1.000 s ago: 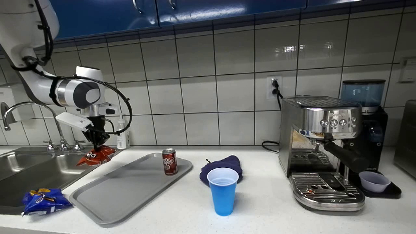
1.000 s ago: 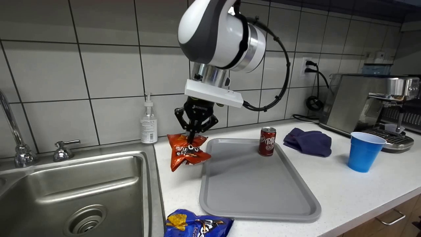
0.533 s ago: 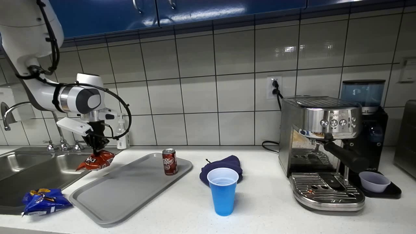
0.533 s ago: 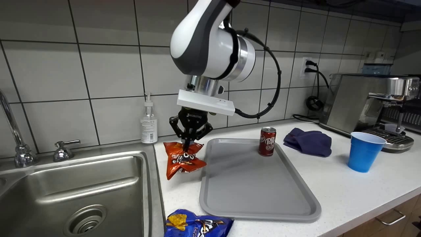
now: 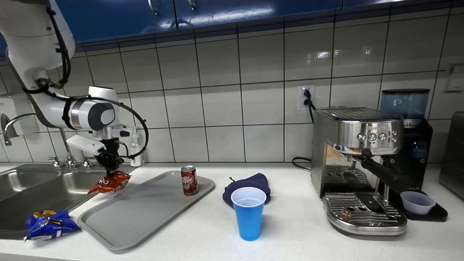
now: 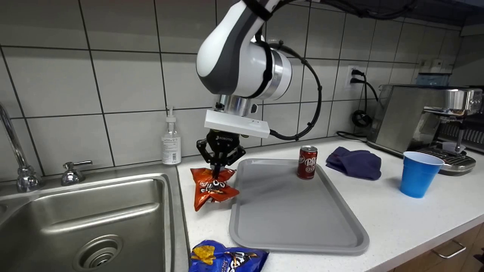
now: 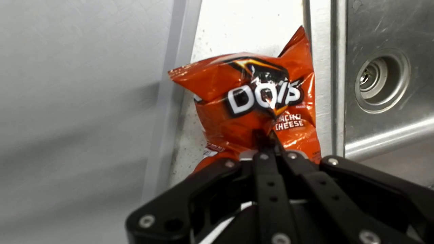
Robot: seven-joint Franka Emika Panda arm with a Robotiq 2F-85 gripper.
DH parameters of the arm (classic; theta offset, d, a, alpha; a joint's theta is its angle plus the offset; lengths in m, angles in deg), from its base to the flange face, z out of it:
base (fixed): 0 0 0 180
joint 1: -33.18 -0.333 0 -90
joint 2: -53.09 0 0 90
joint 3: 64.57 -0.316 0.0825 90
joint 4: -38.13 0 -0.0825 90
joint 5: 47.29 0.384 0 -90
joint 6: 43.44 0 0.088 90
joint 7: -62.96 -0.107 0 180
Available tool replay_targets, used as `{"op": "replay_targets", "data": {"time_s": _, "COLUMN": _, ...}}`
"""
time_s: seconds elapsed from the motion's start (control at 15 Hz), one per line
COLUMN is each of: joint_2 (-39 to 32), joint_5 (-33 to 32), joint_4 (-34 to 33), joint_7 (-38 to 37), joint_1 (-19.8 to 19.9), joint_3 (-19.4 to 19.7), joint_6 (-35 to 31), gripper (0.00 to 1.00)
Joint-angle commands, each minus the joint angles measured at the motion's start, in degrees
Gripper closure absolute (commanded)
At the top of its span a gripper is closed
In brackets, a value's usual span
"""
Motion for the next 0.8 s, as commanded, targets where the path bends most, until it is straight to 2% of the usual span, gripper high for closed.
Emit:
{"op": "replay_targets", "data": {"time_s": 0.0, "joint_2": -0.8, "joint_5": -2.0, "joint_4": -2.1, "joint_7": -2.8, "joint_1": -0.9, "joint_3": 1.1, "joint_6": 2.6, "gripper": 1.00}}
{"op": "replay_targets", "data": {"time_s": 0.07, "joint_2": -0.7, "joint_5": -2.0, "joint_4": -2.1, "joint_7": -3.0, "joint_1": -0.9, "joint_3": 1.2, "joint_6": 3.1, "gripper": 0.74}}
{"op": "replay_targets", "data": {"time_s": 0.13, "joint_2": -0.5, "joint_5": -2.0, "joint_4": -2.1, "joint_7": -2.9, "joint_1": -0.9, "joint_3": 1.1, "joint_6": 3.7, "gripper": 0.73}}
{"op": "replay_targets", "data": {"time_s": 0.27, "joint_2": 1.1, "joint_5": -1.5, "joint_4": -0.9, "joint_7": -1.0, "joint_1": 0.2, "joint_3": 0.2, "joint_6": 5.5, "gripper": 0.60}}
{"op": "replay_targets", "data": {"time_s": 0.73, "joint_2": 9.1, "joint_5": -0.5, "joint_4": 6.8, "joint_7": 2.7, "joint_1": 2.1, "joint_3": -1.3, "joint_6": 6.5, "gripper": 0.08}}
